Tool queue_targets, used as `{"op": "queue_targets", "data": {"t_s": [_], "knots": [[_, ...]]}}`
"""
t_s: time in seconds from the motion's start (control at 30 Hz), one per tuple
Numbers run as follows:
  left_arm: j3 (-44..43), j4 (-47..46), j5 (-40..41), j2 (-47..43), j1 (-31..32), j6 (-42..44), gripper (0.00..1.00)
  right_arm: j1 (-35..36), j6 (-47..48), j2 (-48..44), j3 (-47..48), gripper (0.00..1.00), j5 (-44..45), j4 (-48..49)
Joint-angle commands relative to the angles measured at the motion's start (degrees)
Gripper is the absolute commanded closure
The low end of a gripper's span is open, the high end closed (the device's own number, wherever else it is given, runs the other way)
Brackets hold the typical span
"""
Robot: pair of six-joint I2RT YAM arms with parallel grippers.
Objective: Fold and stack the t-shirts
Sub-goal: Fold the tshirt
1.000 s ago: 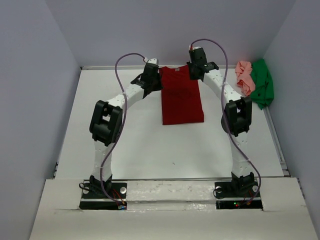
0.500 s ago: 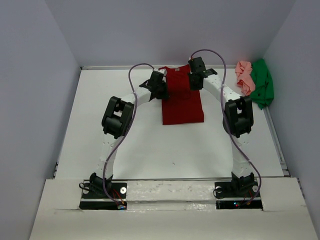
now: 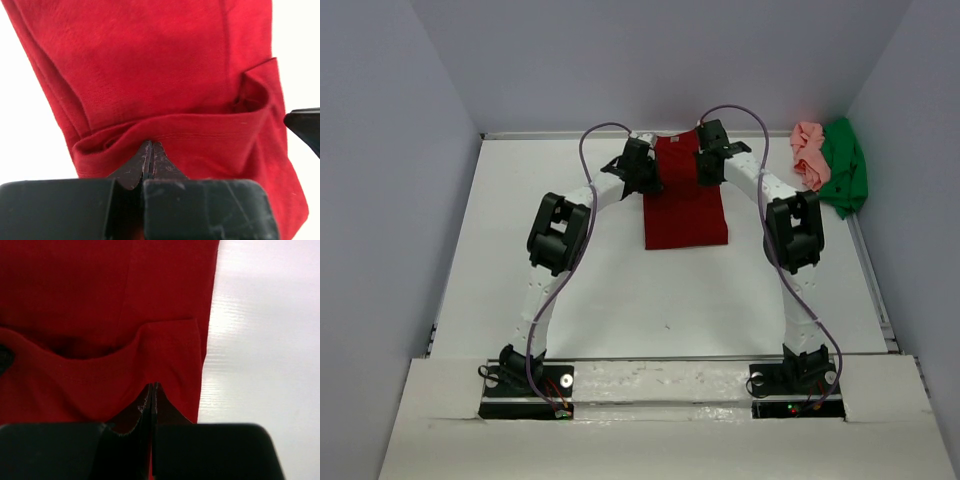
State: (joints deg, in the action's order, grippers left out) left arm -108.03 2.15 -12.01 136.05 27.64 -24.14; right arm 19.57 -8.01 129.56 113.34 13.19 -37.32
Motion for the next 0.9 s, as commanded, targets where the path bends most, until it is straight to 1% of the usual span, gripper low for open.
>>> {"op": "queue_targets", "data": {"t_s": [0.0, 0.17, 0.3, 0.47, 0.53, 0.57, 0.6, 0.77, 0.87], "knots": [[-0.87, 0.22, 1.11, 0.36, 0.22, -0.99, 1.0, -0.24, -2.0, 3.15, 0.12, 1.0, -1.33, 0.24], [-0.61, 2.59, 4.01, 0.71, 0.14, -2.13, 1.0, -0.24, -4.2, 4.39, -0.05, 1.0, -3.25, -2.23], [-0.78, 5.49, 6.73, 0.62, 0.14, -3.72, 1.0, -0.24, -6.22, 3.51, -2.42, 1.0, -5.36, -3.46], [2.11, 9.62, 11.39, -1.92, 0.14, -6.97, 1.0, 0.29, -9.56, 0.97, -7.77, 1.0, -5.55, -5.04], [3.61, 11.2, 11.4, -3.77, 0.22, -8.37, 1.0, 0.9, -10.97, -0.7, -9.88, 1.0, -5.63, -4.96], [4.74, 11.38, 13.74, -4.47, 0.14, -8.9, 1.0, 0.91, -11.58, -1.23, -10.85, 1.0, -5.37, -4.87], [7.28, 12.08, 14.29, -6.04, 0.22, -10.3, 1.0, 0.91, -12.63, -2.19, -12.77, 1.0, -5.37, -4.87], [15.55, 12.18, 15.35, -10.88, 0.22, -12.24, 1.0, 2.05, -14.13, -5.01, -19.72, 1.0, -5.72, -2.67], [23.7, 11.56, 15.88, -14.66, 0.31, -13.73, 1.0, 2.58, -15.1, -6.68, -24.12, 1.0, -5.11, -1.53]]}}
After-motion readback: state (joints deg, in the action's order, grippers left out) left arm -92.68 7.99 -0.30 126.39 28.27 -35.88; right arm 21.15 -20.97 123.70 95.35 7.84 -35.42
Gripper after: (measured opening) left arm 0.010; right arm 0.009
